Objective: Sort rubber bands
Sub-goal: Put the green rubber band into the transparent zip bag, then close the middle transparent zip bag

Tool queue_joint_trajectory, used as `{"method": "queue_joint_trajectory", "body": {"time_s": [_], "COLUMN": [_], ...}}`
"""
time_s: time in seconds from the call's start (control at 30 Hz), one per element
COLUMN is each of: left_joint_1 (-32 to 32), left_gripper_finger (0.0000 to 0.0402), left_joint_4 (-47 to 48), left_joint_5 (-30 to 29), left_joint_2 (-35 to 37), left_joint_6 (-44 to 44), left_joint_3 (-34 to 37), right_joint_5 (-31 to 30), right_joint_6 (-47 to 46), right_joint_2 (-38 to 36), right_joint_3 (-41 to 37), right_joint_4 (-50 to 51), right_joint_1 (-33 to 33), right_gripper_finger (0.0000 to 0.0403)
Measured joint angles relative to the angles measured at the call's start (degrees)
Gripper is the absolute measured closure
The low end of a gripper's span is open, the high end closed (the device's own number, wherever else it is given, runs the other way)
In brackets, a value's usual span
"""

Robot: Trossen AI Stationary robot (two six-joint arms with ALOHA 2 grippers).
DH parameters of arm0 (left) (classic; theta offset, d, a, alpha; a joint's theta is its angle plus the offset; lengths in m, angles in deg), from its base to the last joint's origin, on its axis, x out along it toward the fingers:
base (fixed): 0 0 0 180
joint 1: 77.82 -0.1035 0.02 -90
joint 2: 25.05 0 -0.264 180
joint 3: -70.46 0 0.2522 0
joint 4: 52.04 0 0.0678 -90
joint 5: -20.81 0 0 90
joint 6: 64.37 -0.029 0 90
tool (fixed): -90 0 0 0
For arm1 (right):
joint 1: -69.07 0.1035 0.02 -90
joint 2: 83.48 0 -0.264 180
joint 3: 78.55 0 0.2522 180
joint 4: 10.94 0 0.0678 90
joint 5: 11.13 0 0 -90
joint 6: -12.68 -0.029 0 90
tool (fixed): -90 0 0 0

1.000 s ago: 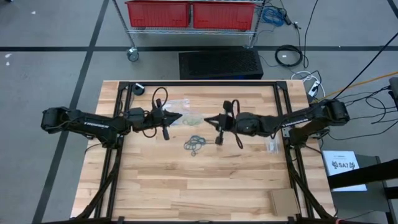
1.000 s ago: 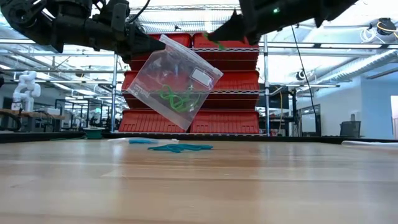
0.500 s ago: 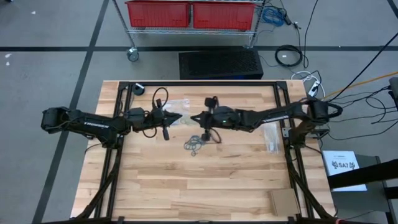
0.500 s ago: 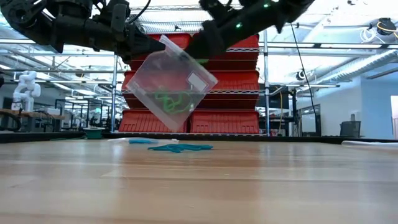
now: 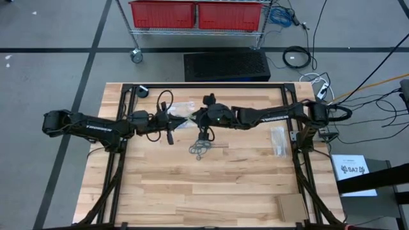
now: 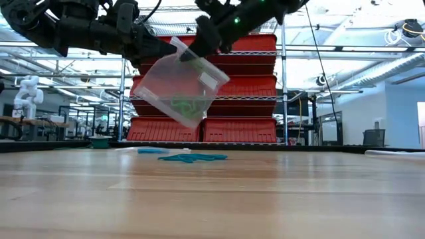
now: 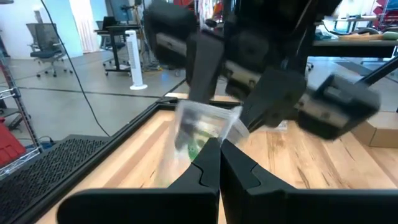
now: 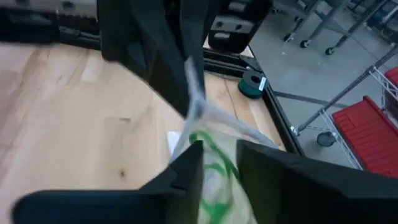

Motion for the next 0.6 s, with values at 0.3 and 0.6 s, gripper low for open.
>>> {"method": "queue_joint_trajectory", "body": {"time_s": [0.3,0.6], "left_joint_1": [0.0,0.0], "left_gripper_finger": [0.0401,0.0401], "left_joint_4": [0.83,1.18], "left_joint_5": [0.04,0.02], "left_joint_2": [0.0,-0.2], "left_joint_6": [-0.04,-0.11], "left_joint_3": [0.0,0.0], "right_joint_5": [3.45,1.32], "right_joint_6": [-5.67,-7.9], "right_joint_2": [-3.28,-9.45], "right_joint_3": [0.76,0.76], "right_joint_4": [7.47,20.74], "right_joint_1": [0.07,0.58], "right_gripper_finger": [0.0233,0.0333]}}
